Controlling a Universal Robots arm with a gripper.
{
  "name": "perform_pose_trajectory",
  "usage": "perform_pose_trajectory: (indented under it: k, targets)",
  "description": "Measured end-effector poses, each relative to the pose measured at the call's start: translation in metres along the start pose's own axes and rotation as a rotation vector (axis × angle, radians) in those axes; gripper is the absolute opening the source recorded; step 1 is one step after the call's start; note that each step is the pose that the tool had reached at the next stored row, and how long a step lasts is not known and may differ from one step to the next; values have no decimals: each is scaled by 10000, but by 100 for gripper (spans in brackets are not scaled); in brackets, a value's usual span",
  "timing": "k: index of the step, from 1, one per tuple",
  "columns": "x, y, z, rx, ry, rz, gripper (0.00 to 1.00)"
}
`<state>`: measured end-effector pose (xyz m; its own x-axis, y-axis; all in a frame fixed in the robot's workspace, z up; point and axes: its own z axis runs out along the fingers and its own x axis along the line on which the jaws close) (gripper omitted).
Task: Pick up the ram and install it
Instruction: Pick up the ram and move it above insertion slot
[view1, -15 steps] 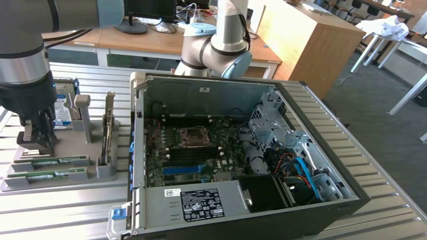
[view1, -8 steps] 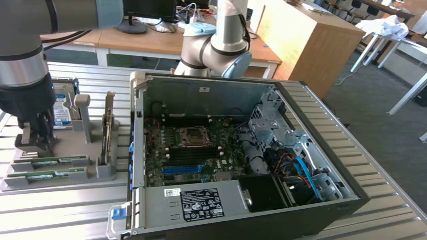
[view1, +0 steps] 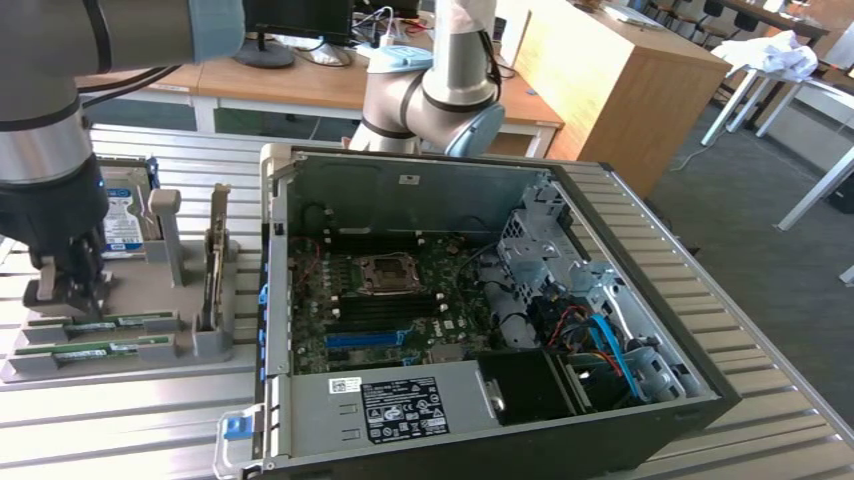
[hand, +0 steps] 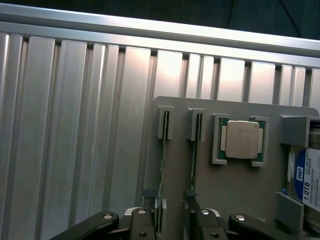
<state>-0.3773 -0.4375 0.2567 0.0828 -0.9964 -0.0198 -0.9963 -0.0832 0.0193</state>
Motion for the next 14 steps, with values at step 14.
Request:
perform_pose_trajectory:
  k: [14]
  targets:
    - [8,-1,61,-1,0,0,36]
